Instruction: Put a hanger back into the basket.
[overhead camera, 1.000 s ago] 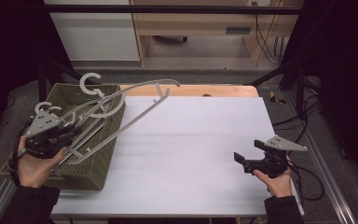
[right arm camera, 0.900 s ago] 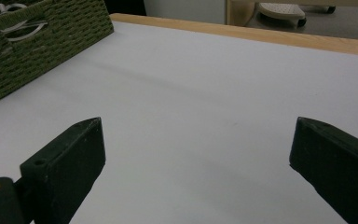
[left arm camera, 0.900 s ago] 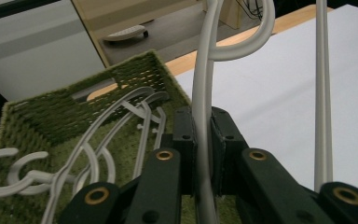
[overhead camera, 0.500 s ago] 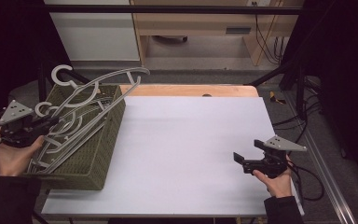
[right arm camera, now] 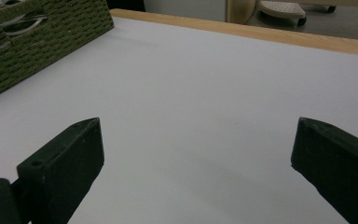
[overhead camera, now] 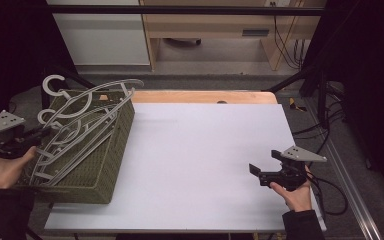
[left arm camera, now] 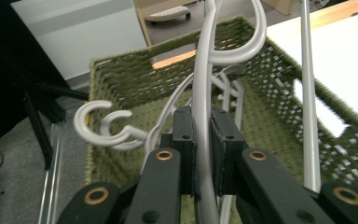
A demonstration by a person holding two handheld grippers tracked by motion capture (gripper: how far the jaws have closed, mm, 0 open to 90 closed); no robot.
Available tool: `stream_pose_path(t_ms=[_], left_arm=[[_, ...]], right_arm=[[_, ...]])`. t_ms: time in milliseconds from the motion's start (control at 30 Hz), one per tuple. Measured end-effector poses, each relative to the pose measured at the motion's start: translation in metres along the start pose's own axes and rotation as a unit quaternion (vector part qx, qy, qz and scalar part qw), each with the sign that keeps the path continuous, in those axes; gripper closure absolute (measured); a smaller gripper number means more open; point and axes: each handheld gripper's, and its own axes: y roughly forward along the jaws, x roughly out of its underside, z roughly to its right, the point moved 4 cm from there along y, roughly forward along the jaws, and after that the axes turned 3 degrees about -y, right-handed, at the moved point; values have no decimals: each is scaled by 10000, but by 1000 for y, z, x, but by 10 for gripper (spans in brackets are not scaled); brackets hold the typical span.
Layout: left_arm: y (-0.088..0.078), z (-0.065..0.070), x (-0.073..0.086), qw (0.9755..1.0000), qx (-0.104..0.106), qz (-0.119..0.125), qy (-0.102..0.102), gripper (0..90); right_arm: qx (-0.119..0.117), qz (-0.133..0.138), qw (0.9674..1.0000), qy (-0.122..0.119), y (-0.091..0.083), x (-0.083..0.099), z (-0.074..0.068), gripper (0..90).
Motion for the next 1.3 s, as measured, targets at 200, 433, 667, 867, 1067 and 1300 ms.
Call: stream_pose_path(t_ms=[200,433,667,867,1067,1300], left_arm=[[1,-15,11,9999,-90,-76,-49,817],[2,-30,21,9996,-202,-178,-107,817],[2,-41,30,9993,-275,-223,-133,817],[5,-40,39,9990,-296,-349,10,817],[13,-30,41,9990,-221,-364,96,817],[25,-20,42,9982,-262,-473,266,816]], right_arm=[[-21,-9,10000,-17,0,0,0,28],[-9,-37,10000,-14,2,1,0,28],[-21,-77,10000,-54,3,2,-1,28],[-24,-105,9999,-53,4,2,-1,28],[-22,-109,9999,-63,4,2,-1,28],[-28,-111,9999,-52,4,3,-1,28]])
